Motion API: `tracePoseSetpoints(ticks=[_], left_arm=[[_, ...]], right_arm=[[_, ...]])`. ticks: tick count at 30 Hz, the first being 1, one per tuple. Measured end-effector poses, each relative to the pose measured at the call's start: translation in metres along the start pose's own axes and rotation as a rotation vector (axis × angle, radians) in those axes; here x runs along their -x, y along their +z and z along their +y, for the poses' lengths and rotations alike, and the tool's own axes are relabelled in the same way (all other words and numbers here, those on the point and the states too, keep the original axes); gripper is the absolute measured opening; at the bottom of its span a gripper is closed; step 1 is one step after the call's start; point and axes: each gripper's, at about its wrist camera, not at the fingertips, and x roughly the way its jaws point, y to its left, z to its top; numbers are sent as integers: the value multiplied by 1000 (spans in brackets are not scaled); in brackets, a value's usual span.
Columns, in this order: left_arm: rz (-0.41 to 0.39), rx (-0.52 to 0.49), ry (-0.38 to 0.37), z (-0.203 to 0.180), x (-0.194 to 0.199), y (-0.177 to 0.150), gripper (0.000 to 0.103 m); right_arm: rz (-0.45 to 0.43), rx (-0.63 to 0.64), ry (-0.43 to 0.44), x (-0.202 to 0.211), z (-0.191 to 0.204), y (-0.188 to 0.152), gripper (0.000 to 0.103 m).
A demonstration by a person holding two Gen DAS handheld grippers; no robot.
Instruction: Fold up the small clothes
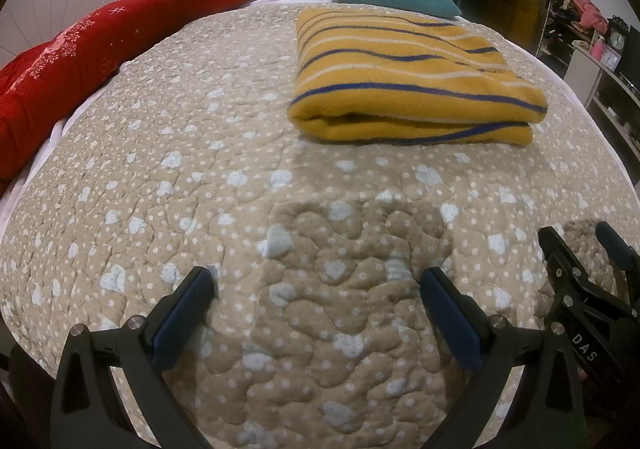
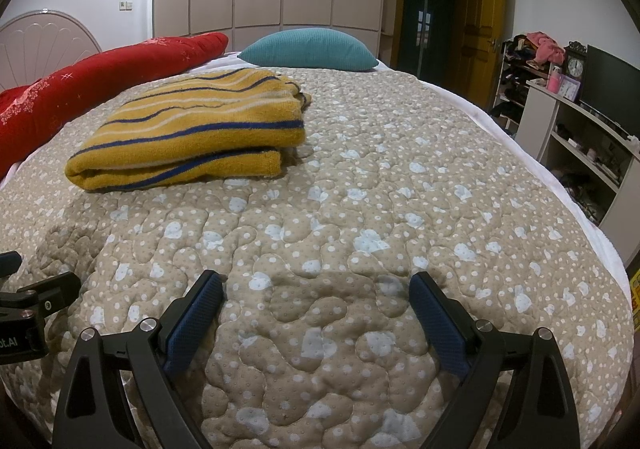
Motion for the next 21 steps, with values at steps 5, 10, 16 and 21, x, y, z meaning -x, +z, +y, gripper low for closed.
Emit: tracePoseSetpoints(ticks=[5, 10, 16, 21], left_arm=[[-1, 1, 0, 0, 0, 0, 103], [-3, 2, 0, 0, 0, 0, 103], [-10, 4, 1, -2, 1, 0, 103], [-11, 7, 1, -3, 1, 1, 103]], right_arm=[[-2, 3, -1, 0, 0, 0, 97], [-2, 7, -2, 1, -1, 0, 97], [-5, 12, -3, -1, -3, 0, 98], [-6, 14, -3, -2, -3, 0, 98]])
